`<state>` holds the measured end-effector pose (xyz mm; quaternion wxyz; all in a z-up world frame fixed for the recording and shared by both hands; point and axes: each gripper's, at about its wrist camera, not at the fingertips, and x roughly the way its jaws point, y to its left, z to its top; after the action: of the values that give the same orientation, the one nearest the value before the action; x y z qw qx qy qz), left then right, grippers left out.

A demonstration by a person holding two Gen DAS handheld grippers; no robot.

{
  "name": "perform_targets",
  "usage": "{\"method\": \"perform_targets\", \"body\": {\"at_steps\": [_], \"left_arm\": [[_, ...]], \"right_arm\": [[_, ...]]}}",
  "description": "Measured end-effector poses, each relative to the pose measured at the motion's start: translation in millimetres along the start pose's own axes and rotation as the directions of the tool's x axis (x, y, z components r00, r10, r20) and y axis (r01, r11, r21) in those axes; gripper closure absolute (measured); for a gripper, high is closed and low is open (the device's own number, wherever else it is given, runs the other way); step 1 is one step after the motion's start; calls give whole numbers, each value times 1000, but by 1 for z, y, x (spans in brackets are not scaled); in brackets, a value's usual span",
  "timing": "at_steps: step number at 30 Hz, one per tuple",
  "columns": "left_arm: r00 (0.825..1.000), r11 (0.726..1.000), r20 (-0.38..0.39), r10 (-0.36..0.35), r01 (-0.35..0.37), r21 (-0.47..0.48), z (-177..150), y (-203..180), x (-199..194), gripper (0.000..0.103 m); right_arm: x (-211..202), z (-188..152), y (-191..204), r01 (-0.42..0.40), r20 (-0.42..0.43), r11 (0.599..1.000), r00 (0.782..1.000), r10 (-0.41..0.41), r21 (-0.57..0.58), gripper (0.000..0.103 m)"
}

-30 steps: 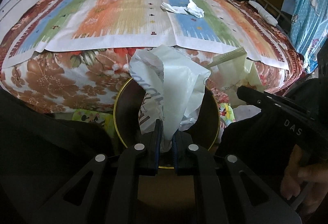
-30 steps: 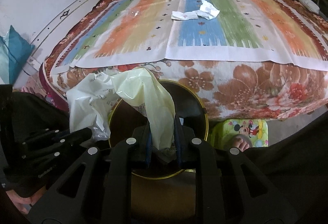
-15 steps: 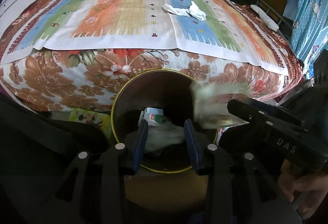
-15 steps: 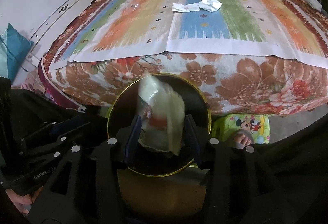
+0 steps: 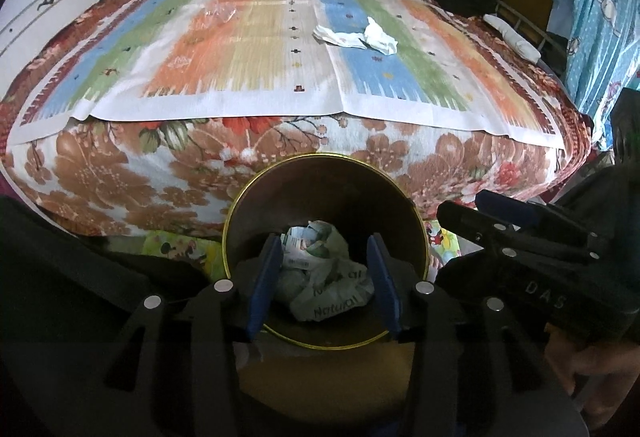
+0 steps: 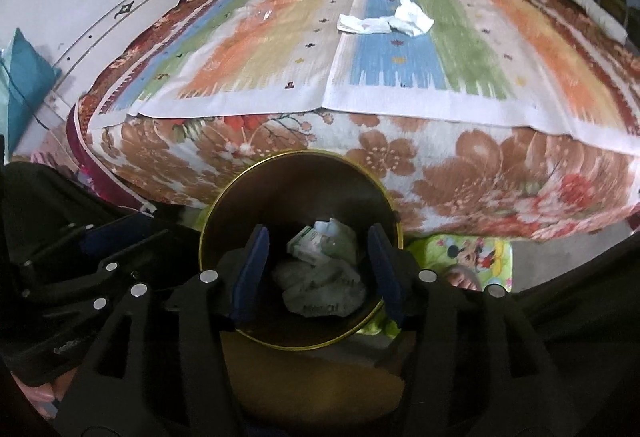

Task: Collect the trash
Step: 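Move left gripper to the clear plastic cup while right gripper approaches the white tissues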

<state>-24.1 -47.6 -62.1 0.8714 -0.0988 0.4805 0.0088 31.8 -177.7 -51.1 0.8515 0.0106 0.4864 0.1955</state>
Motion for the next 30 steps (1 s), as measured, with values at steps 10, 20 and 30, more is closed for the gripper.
{"method": "perform_targets", "body": {"at_steps": [10,20,30], "left_arm": [[997,998,60,-40,42,-38,17,9,-16,51],[994,1000,109,-2,4,-16,71,18,-22,43],[994,1000,104,26,-27,5,136,29,-11,37]], "right_arm": [[-5,17,-11,-46,15,998,999,45,50,48],[-9,71,-25,6,56,1000,998,-7,25,38],[3,132,-54,37,40,999,998,-39,29,31]]}}
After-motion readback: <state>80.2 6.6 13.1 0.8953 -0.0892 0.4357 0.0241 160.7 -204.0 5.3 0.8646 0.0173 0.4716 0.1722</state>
